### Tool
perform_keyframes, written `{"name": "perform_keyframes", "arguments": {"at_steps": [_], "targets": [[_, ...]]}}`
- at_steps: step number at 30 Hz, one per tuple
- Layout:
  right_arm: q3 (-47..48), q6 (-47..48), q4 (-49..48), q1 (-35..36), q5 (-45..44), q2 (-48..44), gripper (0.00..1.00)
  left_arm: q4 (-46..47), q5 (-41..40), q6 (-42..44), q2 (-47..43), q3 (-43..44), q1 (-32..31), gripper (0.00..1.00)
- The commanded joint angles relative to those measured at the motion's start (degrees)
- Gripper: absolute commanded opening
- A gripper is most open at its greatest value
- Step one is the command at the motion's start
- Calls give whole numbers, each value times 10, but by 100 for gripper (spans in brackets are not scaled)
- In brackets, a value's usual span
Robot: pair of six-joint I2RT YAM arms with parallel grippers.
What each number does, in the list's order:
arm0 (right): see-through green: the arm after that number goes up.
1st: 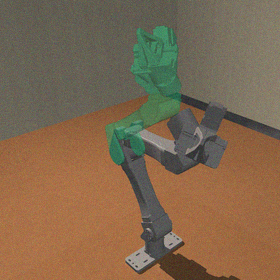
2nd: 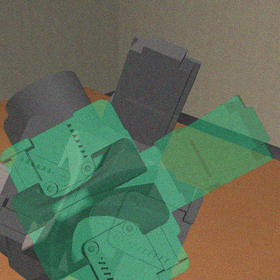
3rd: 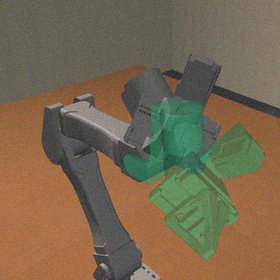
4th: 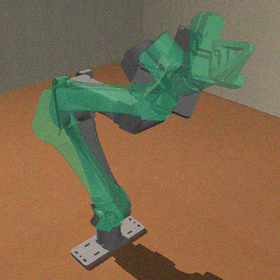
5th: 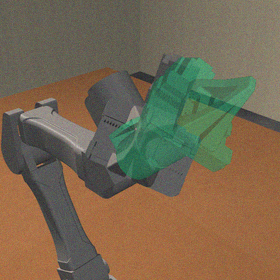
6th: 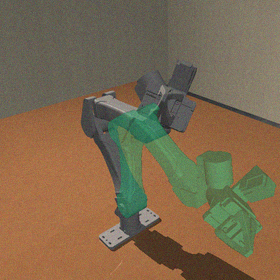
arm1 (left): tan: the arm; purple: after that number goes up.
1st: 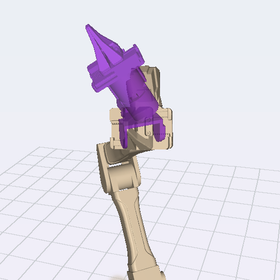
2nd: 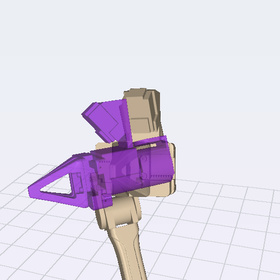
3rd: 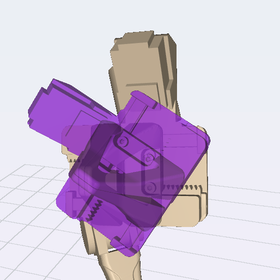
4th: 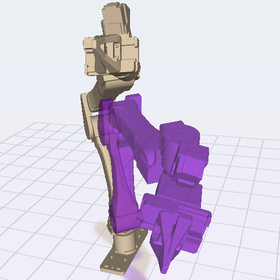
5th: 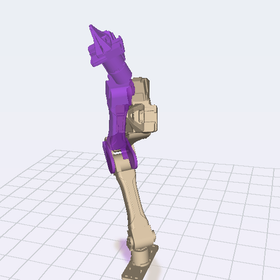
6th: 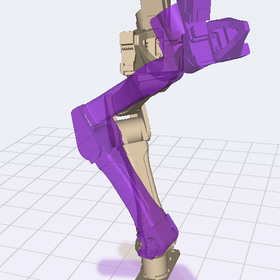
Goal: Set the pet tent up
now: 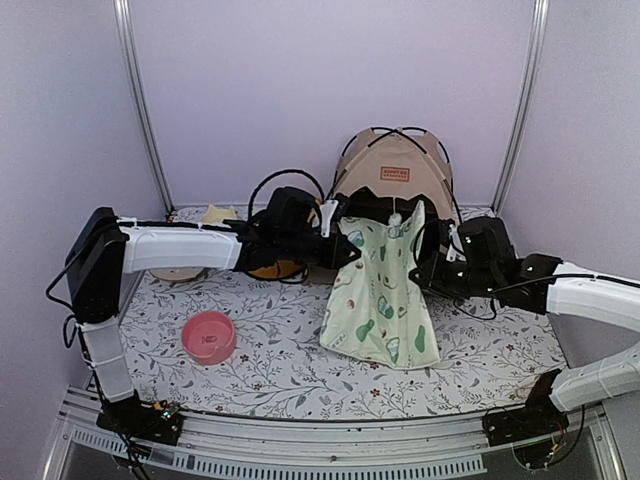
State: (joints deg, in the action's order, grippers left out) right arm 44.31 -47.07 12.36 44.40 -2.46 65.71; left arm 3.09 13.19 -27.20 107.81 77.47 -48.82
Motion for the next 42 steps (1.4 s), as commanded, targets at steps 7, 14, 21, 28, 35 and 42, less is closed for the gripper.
{"name": "perform_keyframes", "arguments": {"at_steps": [7, 14, 21, 28, 35, 42], "targets": [[60, 70, 5, -82, 68, 124, 0, 2, -50, 16, 69, 54, 18, 8], [90, 78, 24, -88, 41, 165, 0, -2, -48, 36, 79, 79, 23, 32], [72, 80, 51, -92, -11, 144, 10, -4, -61, 62, 2, 40, 23, 59], [73, 89, 66, -104, -26, 139, 22, 4, -86, 75, -67, -25, 22, 72], [71, 104, 83, -104, -25, 119, 58, -12, -126, 85, -121, -87, 22, 73], [33, 110, 108, -104, -19, 68, 88, -34, -131, 68, -182, -172, 23, 72]]}}
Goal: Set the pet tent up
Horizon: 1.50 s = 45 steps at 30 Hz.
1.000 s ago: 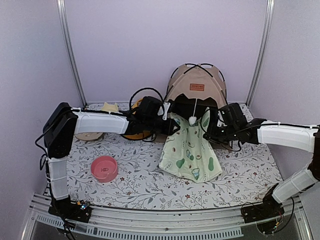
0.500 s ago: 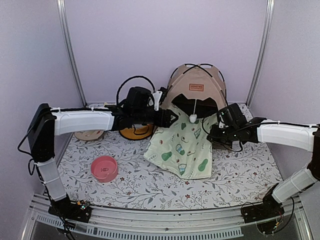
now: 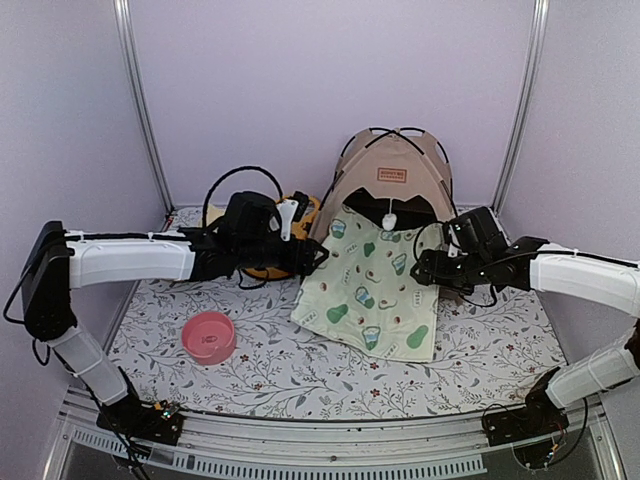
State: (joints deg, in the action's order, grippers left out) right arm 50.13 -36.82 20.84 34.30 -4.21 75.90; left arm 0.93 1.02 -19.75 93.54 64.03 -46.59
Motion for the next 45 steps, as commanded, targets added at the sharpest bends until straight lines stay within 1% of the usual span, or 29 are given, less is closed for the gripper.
{"name": "perform_keyframes", "arguments": {"at_steps": [1, 4, 8, 13, 17, 24, 29, 33, 36, 38, 43, 45], "targets": [[-32, 8, 25, -3, 2, -43, 90, -14, -7, -11, -49, -50, 0, 72], [-59, 4, 21, -3, 25, -60, 93, -17, 9, -30, -71, -87, -1, 71], [-109, -13, -3, -3, 64, -82, 93, -10, 38, -57, -88, -133, -6, 69], [-178, -52, -33, 5, 97, -112, 93, 19, 68, -90, -100, -177, -20, 66], [-219, -91, -49, 34, 97, -132, 90, 26, 71, -100, -92, -185, -29, 64], [-263, -155, -70, 81, 87, -150, 88, 41, 79, -118, -66, -184, -40, 56], [-286, -178, -98, 94, 88, -153, 83, 37, 57, -125, -58, -186, -47, 51], [-289, -187, -114, 98, 82, -147, 75, 35, 41, -128, -61, -195, -52, 48], [-285, -189, -117, 98, 77, -146, 65, 26, 30, -127, -65, -196, -56, 47], [-281, -189, -116, 98, 73, -148, 58, 17, 15, -126, -69, -196, -61, 47], [-275, -186, -110, 98, 68, -149, 43, 2, -8, -131, -73, -202, -63, 53], [-273, -186, -108, 98, 67, -148, 36, 7, -2, -130, -70, -202, -62, 52]]}}
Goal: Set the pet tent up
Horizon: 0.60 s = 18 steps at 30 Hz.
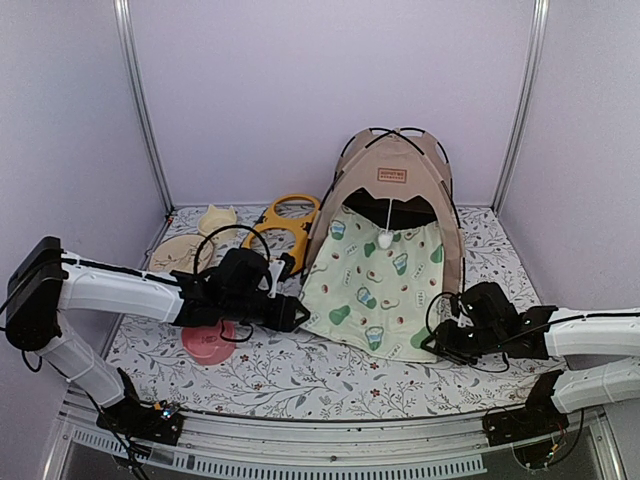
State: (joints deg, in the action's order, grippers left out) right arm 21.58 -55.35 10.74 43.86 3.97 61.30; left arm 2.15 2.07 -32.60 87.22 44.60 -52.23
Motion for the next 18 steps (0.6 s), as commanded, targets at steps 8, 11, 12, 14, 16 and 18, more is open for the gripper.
{"name": "perform_keyframes", "arguments": {"at_steps": [8, 11, 12, 14, 16, 18], "targets": [[38, 1, 14, 3, -21, -6, 6, 22, 17, 0, 12, 11, -18, 13], [60, 7, 29, 4, -27, -10, 0, 23, 14, 2, 14, 24, -25, 0], [70, 9, 35, 4, -28, -12, 0, 22, 13, 3, 14, 30, -26, 0], [94, 19, 50, 4, -36, -13, 0, 18, 11, 6, 15, 43, -30, 0], [122, 31, 66, 4, -43, -10, 0, 15, 10, 11, 17, 58, -34, 0], [153, 44, 83, 4, -49, 0, 0, 9, 10, 18, 22, 77, -37, 0]]}}
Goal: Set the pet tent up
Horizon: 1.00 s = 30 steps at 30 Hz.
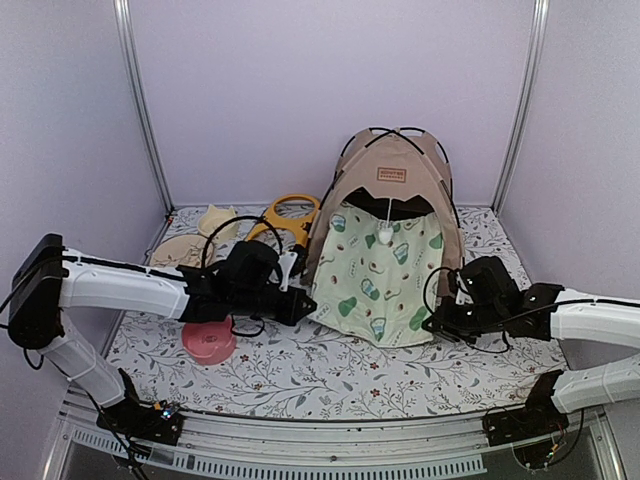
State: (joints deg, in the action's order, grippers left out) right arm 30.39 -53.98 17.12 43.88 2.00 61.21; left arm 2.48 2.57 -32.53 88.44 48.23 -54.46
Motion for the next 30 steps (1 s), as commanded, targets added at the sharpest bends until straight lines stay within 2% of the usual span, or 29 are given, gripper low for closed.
{"name": "perform_keyframes", "arguments": {"at_steps": [1, 7, 14, 23, 27, 30], "targets": [[80, 40, 27, 4, -32, 7, 0, 3, 5, 20, 12, 54, -16, 0], [157, 79, 59, 3, -60, 49, 0, -7, 6, 36, 37, 106, -16, 0], [230, 132, 72, -28, -58, 115, 0, -57, 17, 68, 108, 221, -9, 0], [301, 189, 67, -78, -21, 184, 0, -56, 87, 24, 168, 298, 34, 2], [324, 205, 63, -91, -3, 214, 2, -61, 98, 18, 197, 331, 50, 6], [338, 211, 54, -97, 4, 229, 2, -68, 108, 11, 219, 354, 63, 6]]}}
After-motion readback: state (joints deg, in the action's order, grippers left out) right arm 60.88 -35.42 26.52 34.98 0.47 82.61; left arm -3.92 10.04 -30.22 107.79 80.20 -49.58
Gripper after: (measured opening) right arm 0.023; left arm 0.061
